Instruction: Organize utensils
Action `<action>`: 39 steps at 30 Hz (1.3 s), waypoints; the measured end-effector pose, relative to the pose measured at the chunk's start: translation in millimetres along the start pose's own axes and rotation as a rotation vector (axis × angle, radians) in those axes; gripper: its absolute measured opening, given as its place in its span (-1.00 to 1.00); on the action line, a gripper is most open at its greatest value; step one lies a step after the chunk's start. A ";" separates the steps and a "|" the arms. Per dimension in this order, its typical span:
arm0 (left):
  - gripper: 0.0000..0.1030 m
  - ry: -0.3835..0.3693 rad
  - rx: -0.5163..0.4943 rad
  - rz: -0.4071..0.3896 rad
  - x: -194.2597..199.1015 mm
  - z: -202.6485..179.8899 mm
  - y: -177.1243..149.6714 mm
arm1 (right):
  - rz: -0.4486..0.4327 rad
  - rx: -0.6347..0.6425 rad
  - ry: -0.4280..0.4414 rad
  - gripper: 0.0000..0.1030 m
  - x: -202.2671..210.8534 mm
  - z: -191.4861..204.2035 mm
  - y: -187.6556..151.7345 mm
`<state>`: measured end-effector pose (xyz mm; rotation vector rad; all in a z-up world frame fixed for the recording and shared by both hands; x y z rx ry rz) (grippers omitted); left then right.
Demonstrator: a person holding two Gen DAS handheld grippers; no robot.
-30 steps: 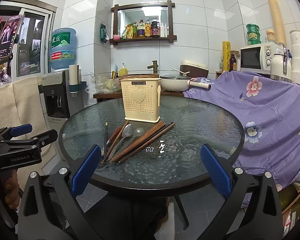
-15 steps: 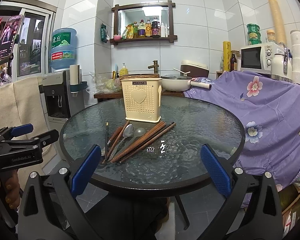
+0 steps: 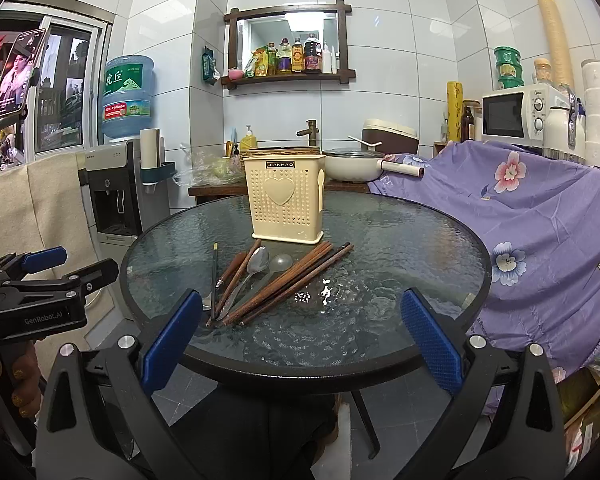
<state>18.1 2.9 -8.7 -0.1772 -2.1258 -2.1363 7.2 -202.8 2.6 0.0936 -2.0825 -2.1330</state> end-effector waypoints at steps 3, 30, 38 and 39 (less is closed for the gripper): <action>0.88 -0.002 -0.001 0.001 0.1 -0.2 -0.2 | 0.001 -0.001 0.001 0.91 0.4 4.4 -0.6; 0.88 -0.003 -0.001 0.004 0.6 -2.8 -1.0 | 0.009 -0.007 0.002 0.91 -3.1 1.7 -6.5; 0.88 -0.005 0.001 0.005 0.6 -3.2 -1.7 | 0.013 -0.006 0.005 0.91 -4.2 0.8 -10.0; 0.88 -0.004 0.000 0.005 0.5 -2.8 -1.6 | 0.013 -0.005 0.004 0.91 -4.2 1.0 -9.7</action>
Point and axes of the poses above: each gripper's, at about its wrist camera, not at the fingertips, and x roughly against the way its jaws point, z to its left, y to its top, the point moved 2 cm from there along -x, roughly the way its jaws point, and after that the axes turned 15 degrees about -z, right-handed, at the moved point
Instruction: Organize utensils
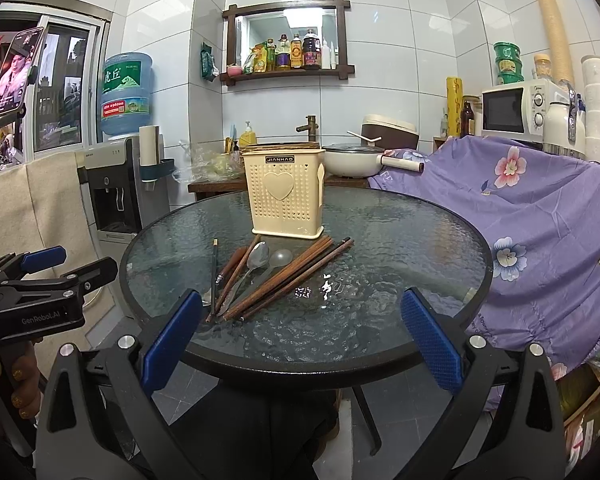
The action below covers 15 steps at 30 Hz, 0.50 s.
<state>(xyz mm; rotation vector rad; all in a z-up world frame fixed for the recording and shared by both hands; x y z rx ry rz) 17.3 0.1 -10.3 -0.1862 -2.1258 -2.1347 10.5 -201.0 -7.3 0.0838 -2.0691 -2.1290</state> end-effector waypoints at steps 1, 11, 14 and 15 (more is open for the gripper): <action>0.88 0.000 0.000 0.000 0.0 0.0 0.0 | 0.001 0.001 0.000 0.91 -0.3 0.0 -0.4; 0.88 -0.005 0.015 0.028 -4.9 1.7 -4.9 | 0.017 0.000 -0.005 0.91 -4.4 -1.4 -4.0; 0.88 -0.012 0.037 0.057 -11.4 6.1 -8.8 | 0.048 0.001 -0.010 0.91 -10.3 -3.8 -10.0; 0.88 -0.011 0.044 0.069 -14.2 7.7 -10.5 | 0.057 0.001 -0.012 0.91 -12.6 -5.1 -12.4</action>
Point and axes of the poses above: each gripper's, at about its wrist camera, not at the fingertips, and x roughly against the way its jaws point, z to its left, y to its top, the point moved 2 cm from there along -x, roughly the way its jaws point, and after that the axes turned 15 degrees about -z, right-handed, at the moved point
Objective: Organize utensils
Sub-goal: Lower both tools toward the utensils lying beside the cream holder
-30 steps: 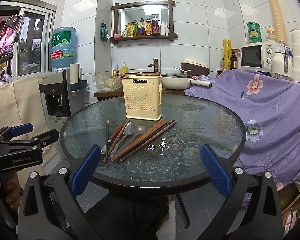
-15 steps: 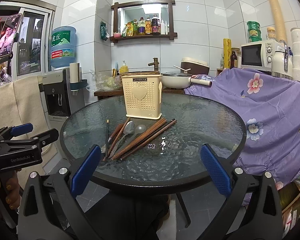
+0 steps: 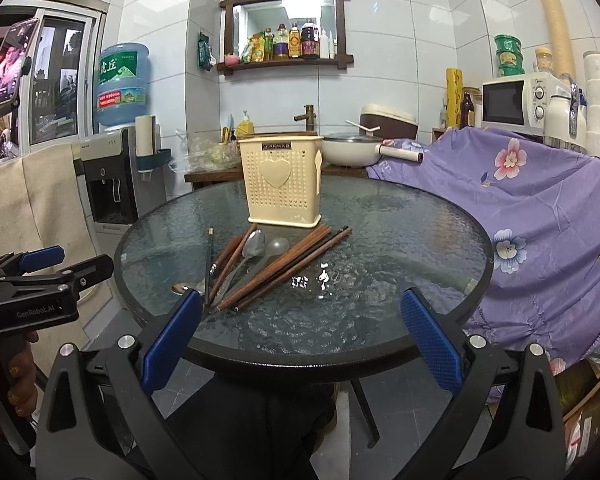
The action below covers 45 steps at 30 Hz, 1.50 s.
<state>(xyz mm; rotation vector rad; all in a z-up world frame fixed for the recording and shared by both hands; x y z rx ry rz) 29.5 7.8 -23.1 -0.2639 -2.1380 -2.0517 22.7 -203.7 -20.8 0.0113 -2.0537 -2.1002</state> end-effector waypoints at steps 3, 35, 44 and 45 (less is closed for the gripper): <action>0.88 0.001 0.021 0.032 -10.3 5.1 -4.2 | 0.032 0.013 -0.004 0.91 -8.8 -2.2 -3.3; 0.42 -0.081 0.017 0.351 -194.4 28.1 27.5 | 0.548 -0.194 -0.044 -0.26 -262.8 -62.2 -4.2; 0.36 -0.084 0.037 0.395 -220.7 26.5 26.8 | 0.582 -0.145 -0.069 -0.31 -282.1 -58.8 -9.4; 0.36 -0.084 0.034 0.397 -222.6 26.2 26.8 | 0.586 -0.136 -0.066 -0.31 -283.4 -57.5 -9.1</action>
Point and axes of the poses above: each gripper's, at about its wrist camera, not at the fingertips, and x roughly against the way its jaws point, z to its left, y to its top, the point moved 2 cm from there along -x, roughly the way its jaws point, and after that the axes turned 15 degrees about -z, right-handed, at the moved point
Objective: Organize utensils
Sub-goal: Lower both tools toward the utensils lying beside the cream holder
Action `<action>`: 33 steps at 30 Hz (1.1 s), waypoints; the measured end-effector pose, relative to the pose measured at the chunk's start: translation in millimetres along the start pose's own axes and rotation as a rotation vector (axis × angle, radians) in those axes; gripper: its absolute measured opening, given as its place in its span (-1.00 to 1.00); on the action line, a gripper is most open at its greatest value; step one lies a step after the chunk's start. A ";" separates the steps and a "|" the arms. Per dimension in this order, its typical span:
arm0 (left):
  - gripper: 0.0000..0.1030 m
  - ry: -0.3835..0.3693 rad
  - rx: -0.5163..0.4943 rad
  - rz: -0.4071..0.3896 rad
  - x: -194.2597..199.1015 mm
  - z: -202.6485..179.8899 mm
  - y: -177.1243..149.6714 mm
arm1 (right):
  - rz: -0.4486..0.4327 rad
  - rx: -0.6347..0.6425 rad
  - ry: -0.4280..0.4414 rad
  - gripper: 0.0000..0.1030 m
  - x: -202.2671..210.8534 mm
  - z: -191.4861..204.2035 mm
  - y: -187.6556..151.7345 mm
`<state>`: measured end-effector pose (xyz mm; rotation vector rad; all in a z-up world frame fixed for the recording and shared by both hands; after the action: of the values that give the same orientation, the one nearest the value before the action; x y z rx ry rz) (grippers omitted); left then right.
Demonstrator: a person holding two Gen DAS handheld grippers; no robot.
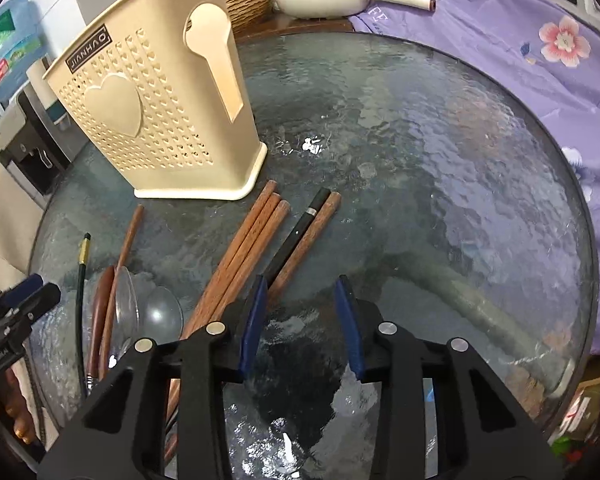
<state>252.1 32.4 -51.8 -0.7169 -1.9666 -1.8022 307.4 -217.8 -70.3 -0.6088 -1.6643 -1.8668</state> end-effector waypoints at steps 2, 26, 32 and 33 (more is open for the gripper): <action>0.36 -0.005 -0.004 0.005 -2.4 -0.5 0.2 | 0.011 0.013 0.004 -0.35 0.4 -0.4 0.5; 0.32 0.018 0.014 0.040 -25.4 -2.8 8.6 | 0.078 -0.056 0.034 -0.54 -28.7 -7.2 23.8; 0.28 0.031 0.014 0.054 -30.4 0.6 8.1 | 0.098 -0.068 0.021 -0.54 -34.8 -20.5 29.5; 0.27 0.031 0.016 0.058 -31.7 0.6 8.1 | 0.099 -0.075 0.025 -0.54 -34.1 -22.7 29.0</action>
<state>282.4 29.7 -64.1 -0.7294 -1.9184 -1.7520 352.8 -238.7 -74.4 -0.6832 -1.5255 -1.8651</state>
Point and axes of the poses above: each gripper's, at about its wrist camera, not at the fingertips, and x roughly against the way its jaws point, z to its left, y to its top, the point moved 2 cm from there along -x, roughly the way its jaws point, and after that the axes turned 15 degrees about -z, right-handed, at the moved point
